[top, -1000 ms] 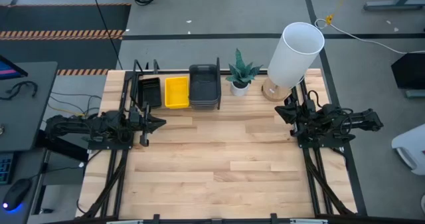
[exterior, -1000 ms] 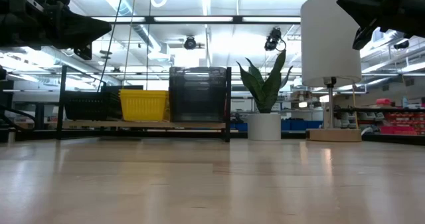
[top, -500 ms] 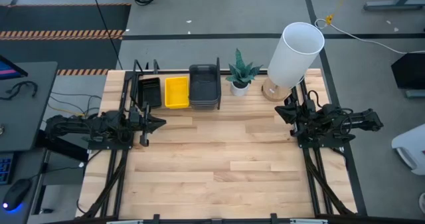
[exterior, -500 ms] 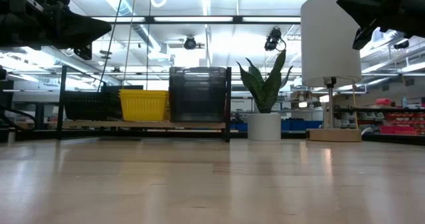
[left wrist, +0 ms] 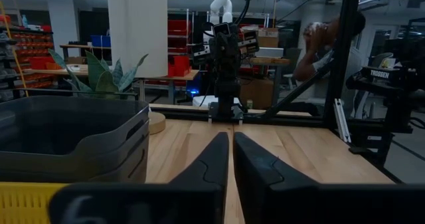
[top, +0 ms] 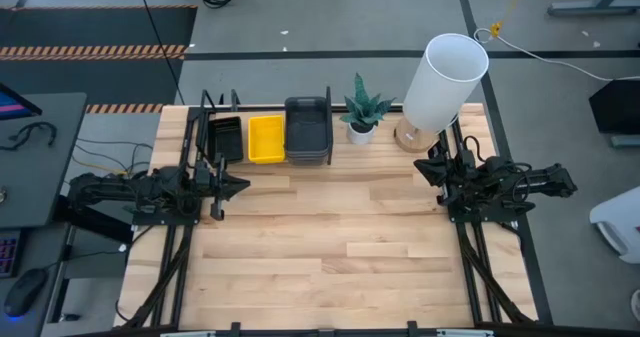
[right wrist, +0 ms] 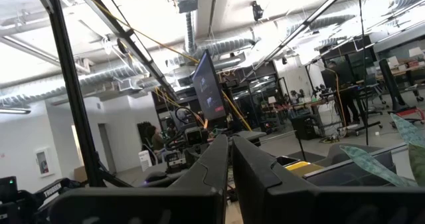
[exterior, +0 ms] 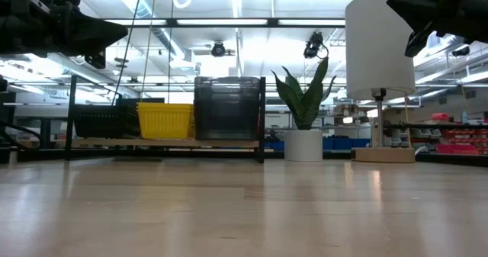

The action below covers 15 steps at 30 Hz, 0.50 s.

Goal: Stack baskets on shelf by color
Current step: Return to Home Position

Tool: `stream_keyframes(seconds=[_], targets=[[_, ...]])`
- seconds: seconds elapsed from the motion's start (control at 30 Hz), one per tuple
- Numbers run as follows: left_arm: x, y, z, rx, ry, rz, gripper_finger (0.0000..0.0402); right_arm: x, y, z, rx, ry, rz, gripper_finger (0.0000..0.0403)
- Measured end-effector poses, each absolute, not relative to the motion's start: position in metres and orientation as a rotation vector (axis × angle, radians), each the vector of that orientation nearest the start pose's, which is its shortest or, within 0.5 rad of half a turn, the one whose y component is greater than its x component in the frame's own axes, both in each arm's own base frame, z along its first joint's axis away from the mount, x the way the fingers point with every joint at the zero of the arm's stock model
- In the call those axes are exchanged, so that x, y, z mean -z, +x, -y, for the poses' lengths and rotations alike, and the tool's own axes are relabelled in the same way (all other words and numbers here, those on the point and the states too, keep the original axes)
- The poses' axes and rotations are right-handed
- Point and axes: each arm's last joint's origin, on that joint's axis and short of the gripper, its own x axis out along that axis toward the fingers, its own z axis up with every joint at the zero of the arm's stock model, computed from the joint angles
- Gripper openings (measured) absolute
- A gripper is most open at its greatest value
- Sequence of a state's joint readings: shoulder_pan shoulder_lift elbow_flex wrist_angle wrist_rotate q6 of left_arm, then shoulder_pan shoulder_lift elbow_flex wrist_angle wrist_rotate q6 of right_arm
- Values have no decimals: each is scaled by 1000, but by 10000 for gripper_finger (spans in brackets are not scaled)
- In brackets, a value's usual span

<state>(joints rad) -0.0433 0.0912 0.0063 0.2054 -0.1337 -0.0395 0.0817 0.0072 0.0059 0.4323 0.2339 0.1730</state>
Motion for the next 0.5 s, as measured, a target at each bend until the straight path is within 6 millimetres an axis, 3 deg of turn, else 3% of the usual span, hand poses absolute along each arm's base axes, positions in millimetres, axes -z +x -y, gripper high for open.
stream_keyframes(seconds=[0.5], targets=[[-178, 102, 1, -88, -50, 122, 24, -205, 89, -1, 112, 238, 438, 27]])
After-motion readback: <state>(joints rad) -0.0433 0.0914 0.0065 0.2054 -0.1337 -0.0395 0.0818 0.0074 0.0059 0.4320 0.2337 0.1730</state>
